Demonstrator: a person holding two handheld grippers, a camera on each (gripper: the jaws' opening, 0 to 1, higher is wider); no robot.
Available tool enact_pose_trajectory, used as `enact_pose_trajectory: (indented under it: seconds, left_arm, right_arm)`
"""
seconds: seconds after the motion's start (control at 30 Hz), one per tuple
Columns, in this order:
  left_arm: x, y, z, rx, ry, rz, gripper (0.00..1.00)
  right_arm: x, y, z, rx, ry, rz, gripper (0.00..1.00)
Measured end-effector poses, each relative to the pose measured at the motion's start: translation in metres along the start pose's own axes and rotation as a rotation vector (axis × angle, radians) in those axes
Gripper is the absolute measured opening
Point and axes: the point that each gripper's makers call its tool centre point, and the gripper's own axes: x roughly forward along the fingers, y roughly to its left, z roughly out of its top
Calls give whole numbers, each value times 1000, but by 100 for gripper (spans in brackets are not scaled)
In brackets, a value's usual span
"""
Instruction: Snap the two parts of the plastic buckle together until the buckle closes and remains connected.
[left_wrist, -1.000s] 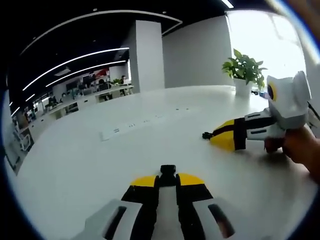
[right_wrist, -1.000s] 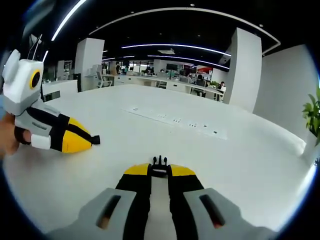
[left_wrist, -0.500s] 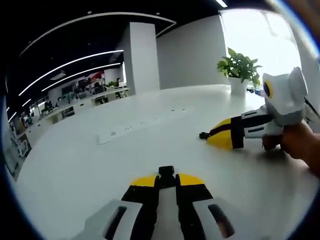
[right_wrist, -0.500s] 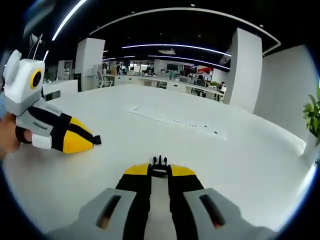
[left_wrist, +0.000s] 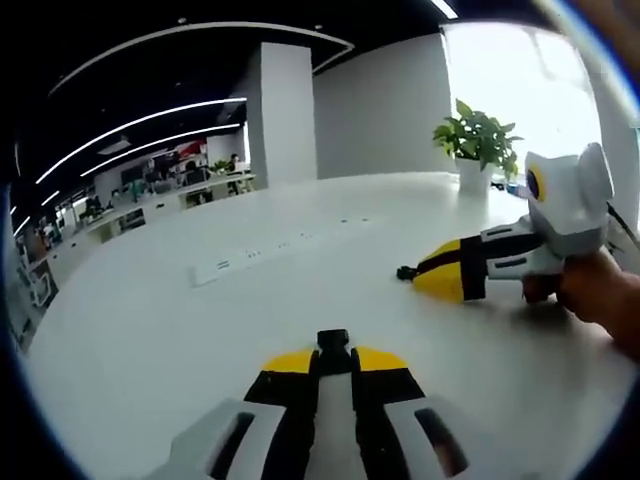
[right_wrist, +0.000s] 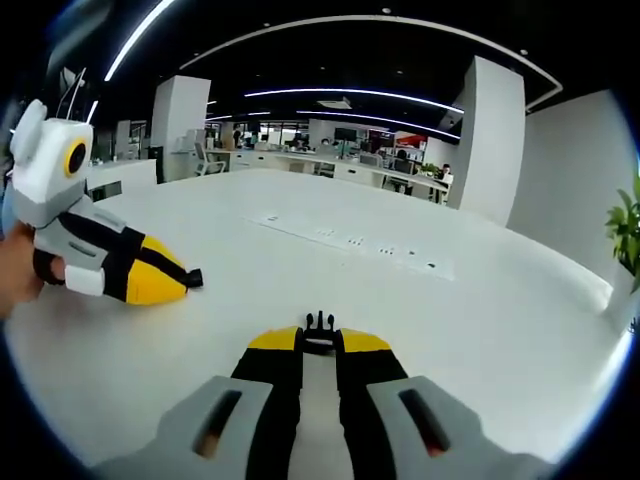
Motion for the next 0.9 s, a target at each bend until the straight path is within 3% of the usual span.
enact_pose_trajectory:
  seconds: [0.43,0.67,0.9]
  left_arm:
    - [7,2,3,31,23,-41,11]
    - [5,6,19,52,4,-64,11]
    - [0,8,36,99,16,-94,11]
  right_arm:
    - [-9,7,0,-9,-4,7,12]
    - [-9,1,5,-11,-8,-9,12]
    - [-23,-4,25,10,-34,-24,12]
